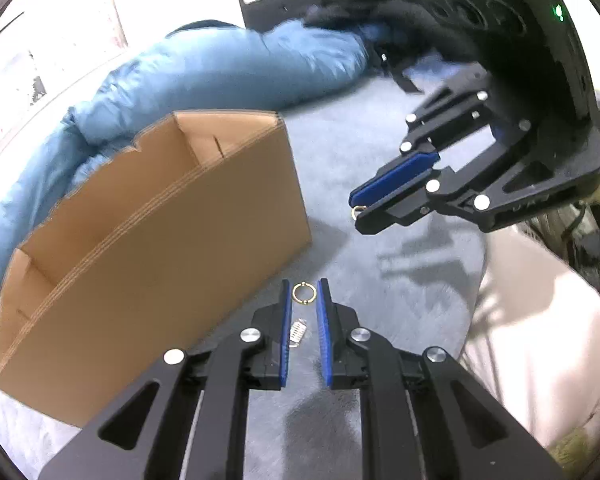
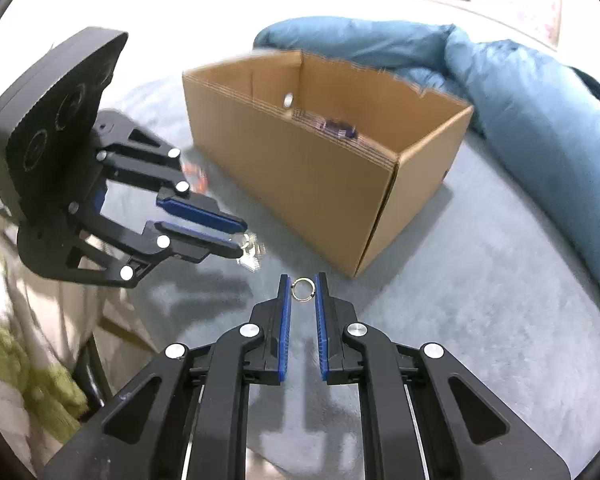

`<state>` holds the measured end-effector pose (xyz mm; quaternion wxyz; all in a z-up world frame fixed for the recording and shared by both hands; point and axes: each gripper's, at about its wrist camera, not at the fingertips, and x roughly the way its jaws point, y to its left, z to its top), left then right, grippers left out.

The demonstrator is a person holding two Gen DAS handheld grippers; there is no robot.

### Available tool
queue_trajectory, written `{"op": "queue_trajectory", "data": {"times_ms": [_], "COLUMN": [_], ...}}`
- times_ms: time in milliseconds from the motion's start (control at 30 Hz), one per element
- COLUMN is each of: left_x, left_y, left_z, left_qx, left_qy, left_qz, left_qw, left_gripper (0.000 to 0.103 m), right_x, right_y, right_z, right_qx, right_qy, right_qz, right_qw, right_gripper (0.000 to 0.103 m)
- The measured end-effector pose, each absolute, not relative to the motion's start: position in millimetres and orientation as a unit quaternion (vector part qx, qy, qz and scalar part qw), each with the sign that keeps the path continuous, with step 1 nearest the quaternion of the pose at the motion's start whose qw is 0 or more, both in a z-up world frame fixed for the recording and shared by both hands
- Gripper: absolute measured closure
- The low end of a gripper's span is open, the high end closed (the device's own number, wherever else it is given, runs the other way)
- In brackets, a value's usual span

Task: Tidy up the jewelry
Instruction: 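Grasp a gold hoop ring with the right tool while the left tool closes beside it, then carry the gold hoop ring into the box and open the right tool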

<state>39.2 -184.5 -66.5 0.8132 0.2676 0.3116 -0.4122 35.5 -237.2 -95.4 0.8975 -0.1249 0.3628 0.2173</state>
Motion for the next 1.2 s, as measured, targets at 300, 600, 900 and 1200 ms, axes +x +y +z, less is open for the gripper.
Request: {"op": "queue_trajectory", "data": {"times_ms": [300, 600, 900, 1200], "left_x": [37.0, 101.6, 188.0, 203.4], "left_y": [-159.2, -154.5, -165.9, -170.9], "left_z": [-4.4, 25.2, -4.3, -26.7], "left_qx": [0.231, 0.181, 0.165, 0.181], "left_qy": [0.260, 0.275, 0.373, 0.395], "left_qz": [-0.390, -0.335, -0.250, -0.215], "left_qw": [0.853, 0.883, 0.878, 0.875], "left_gripper": [0.092, 0.092, 0.091, 0.084], "right_x": [24.7, 63.2, 132.0, 144.7], "right_y": [-228.4, -228.7, -234.6, -234.8], "right_z": [-42.1, -16.5, -48.8, -62.4], "right_qx": [-0.101, -0.039, 0.050, 0.057], "right_qy": [0.287, 0.243, 0.314, 0.335], "right_qz": [0.204, 0.160, 0.050, 0.015], "right_qw": [0.930, 0.956, 0.947, 0.940], "right_gripper": [0.093, 0.093, 0.093, 0.083]}}
